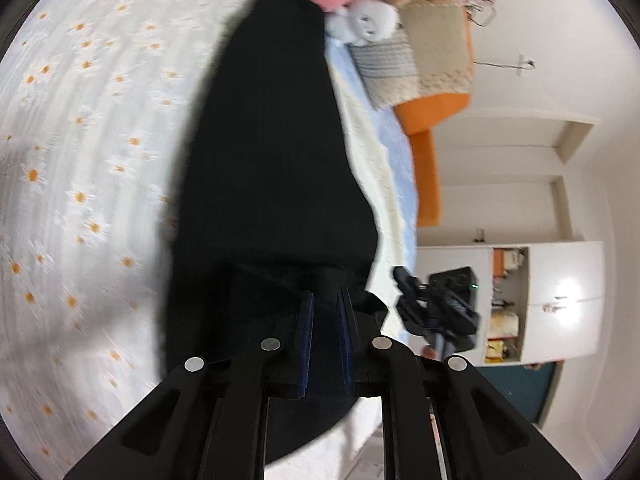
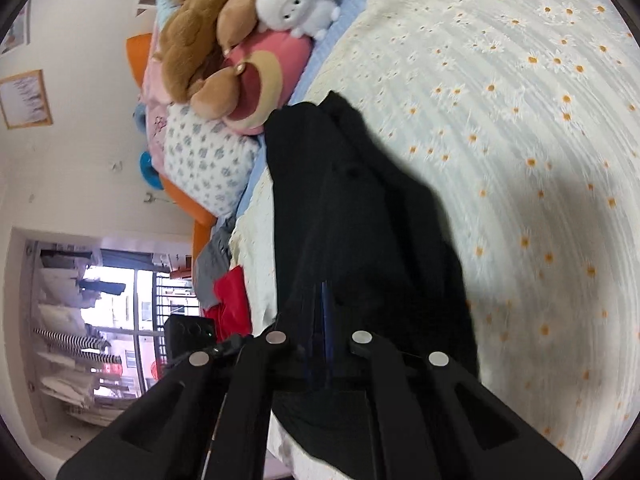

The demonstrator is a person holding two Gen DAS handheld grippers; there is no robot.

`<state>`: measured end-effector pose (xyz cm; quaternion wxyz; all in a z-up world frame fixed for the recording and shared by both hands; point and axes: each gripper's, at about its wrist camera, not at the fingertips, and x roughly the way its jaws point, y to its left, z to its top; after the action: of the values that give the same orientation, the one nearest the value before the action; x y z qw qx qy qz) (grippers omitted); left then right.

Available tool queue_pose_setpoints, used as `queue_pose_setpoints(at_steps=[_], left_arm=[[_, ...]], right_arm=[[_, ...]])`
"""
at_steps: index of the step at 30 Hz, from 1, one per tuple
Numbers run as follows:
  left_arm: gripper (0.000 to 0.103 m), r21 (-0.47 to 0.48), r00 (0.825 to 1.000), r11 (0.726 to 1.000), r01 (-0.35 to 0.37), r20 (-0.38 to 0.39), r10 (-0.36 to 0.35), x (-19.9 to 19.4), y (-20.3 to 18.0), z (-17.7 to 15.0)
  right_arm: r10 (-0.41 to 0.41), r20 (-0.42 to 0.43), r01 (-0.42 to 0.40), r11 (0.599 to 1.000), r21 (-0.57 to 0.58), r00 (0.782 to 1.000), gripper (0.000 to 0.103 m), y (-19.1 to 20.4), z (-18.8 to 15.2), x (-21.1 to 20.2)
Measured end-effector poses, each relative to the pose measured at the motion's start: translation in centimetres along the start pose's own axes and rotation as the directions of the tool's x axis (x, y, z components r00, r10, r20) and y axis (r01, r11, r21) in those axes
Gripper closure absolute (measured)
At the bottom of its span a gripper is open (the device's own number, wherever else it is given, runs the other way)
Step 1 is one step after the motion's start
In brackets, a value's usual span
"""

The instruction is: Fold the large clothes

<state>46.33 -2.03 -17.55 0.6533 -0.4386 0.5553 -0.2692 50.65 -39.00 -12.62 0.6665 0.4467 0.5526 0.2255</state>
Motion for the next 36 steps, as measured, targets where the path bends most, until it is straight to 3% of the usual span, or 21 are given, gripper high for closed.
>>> queue_pose_setpoints(at_steps=[3, 4, 5, 6, 7, 10, 14, 18, 20, 23, 25, 27, 30, 36], left_arm=[[0.084, 0.015, 1.0, 1.0, 0.002, -0.008, -0.002, 0.0, 1.1, -0.4], [0.075, 0.046, 1.0, 0.999, -0.014, -0.004, 0.015, -0.5, 1.0, -0.9], [0.068, 0.098, 0.999, 0.994, -0.039, 0.005, 0.039, -1.1, 0.6, -1.3], [0.057, 0.132, 0.999, 0.99, -0.048, 0.011, 0.047, -1.3, 0.3, -1.6], [0.05, 0.167, 0.999, 0.985, -0.048, 0.013, 0.046, -1.4, -0.2, -2.2], [0.037, 0.237, 0.999, 0.97, -0.046, 0.009, 0.046, -2.1, -1.1, -3.4], [0.034, 0.293, 0.996, 0.954, -0.067, -0.037, 0.081, -0.8, -1.8, -4.8], [0.029, 0.297, 0.985, 0.943, -0.151, -0.04, 0.17, 1.2, -1.6, -4.9], [0.029, 0.288, 0.977, 0.941, -0.181, -0.054, 0.204, 2.1, -1.2, -4.9], [0.038, 0.285, 0.971, 0.934, -0.217, -0.036, 0.236, 2.4, -1.5, -5.1], [0.058, 0.288, 0.972, 0.932, -0.22, -0.012, 0.234, 2.1, -1.8, -5.1], [0.065, 0.293, 0.98, 0.936, -0.195, 0.008, 0.201, 1.5, -2.1, -4.9], [0.068, 0.298, 0.989, 0.943, -0.148, 0.043, 0.142, 0.3, -2.4, -4.8], [0.068, 0.387, 0.985, 0.909, -0.155, 0.131, 0.112, -0.5, -4.4, -4.3]], right_arm=[[-0.006, 0.013, 0.007, 0.999, -0.043, 1.0, 0.095, 0.3, 0.0, -0.2], [-0.016, 0.013, 0.017, 0.996, -0.087, 1.0, 0.09, 0.8, -0.5, -0.6], [-0.047, 0.011, 0.048, 0.99, -0.131, 0.999, 0.066, 1.3, -1.1, -1.1], [-0.08, 0.01, 0.08, 0.983, -0.165, 0.997, 0.028, 1.6, -1.7, -1.4], [-0.122, 0.014, 0.122, 0.97, -0.211, 0.992, 0.018, 2.0, -2.5, -1.9], [-0.214, 0.01, 0.206, 0.921, -0.331, 0.977, 0.018, 2.9, -5.5, -2.6], [-0.311, -0.035, 0.274, 0.88, -0.388, 0.95, 0.019, 2.0, -8.5, -1.9], [-0.307, -0.104, 0.25, 0.895, -0.37, 0.946, 0.027, 0.7, -9.7, -0.1], [-0.301, -0.115, 0.242, 0.899, -0.364, 0.947, 0.039, 0.4, -9.9, 0.9], [-0.265, -0.109, 0.211, 0.91, -0.356, 0.958, 0.059, 0.9, -9.9, 1.2], [-0.266, -0.071, 0.217, 0.893, -0.395, 0.961, 0.067, 2.2, -10.0, 1.0], [-0.263, -0.044, 0.222, 0.883, -0.413, 0.964, 0.073, 3.1, -9.8, 0.8], [-0.234, -0.017, 0.206, 0.887, -0.414, 0.972, 0.077, 4.0, -9.1, 0.4], [-0.202, 0.038, 0.198, 0.877, -0.438, 0.979, 0.078, 5.9, -7.4, 0.0]])
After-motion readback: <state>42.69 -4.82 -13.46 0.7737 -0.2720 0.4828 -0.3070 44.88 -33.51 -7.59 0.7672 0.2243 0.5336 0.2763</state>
